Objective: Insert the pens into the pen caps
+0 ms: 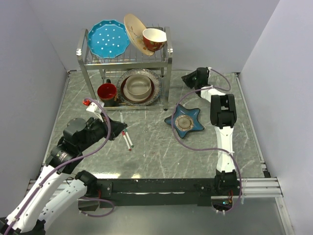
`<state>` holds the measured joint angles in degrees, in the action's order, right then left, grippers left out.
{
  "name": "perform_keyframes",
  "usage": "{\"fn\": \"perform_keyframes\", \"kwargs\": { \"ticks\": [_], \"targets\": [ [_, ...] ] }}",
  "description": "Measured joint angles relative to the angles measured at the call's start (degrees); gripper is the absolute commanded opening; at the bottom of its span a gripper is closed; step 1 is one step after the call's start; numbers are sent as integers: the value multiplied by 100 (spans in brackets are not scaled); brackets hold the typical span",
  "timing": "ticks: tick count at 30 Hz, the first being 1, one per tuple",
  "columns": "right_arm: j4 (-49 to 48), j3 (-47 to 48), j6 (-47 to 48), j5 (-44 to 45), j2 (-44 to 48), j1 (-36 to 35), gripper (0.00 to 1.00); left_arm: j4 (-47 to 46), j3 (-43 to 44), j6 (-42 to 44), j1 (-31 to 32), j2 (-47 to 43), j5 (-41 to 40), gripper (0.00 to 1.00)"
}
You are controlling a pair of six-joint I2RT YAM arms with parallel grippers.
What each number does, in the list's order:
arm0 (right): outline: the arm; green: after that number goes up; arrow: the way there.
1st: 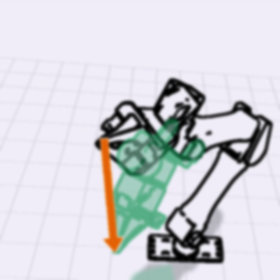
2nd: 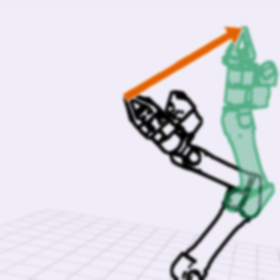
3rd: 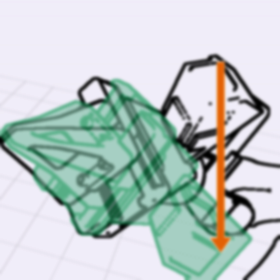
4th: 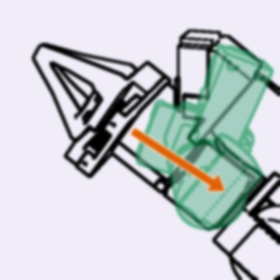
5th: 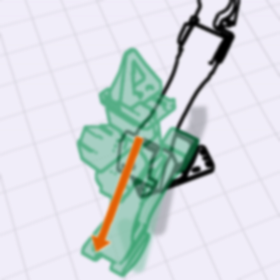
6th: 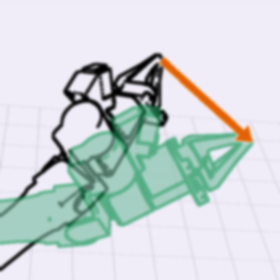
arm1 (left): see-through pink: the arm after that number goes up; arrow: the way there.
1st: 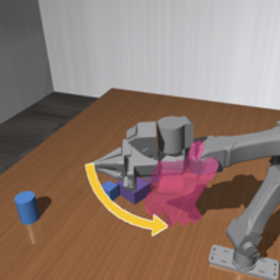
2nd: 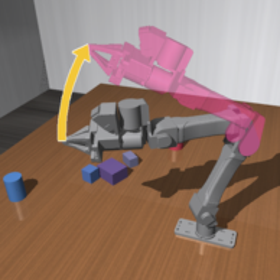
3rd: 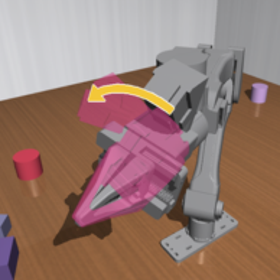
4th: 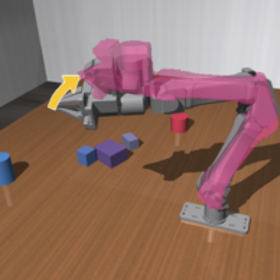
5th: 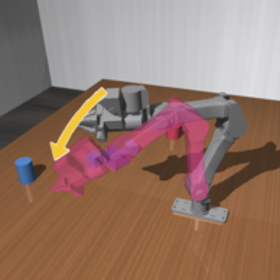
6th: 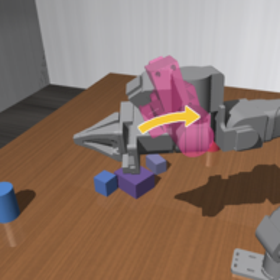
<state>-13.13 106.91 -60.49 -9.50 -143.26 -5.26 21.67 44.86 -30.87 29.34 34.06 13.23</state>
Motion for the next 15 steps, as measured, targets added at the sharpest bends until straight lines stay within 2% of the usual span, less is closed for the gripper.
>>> {"fn": "perform_keyframes", "kwargs": {
  "ticks": [15],
  "targets": [
    [446,92,-267,474,-122,0,31,17,0,-2,0,-4,-7,1]
  ]
}}
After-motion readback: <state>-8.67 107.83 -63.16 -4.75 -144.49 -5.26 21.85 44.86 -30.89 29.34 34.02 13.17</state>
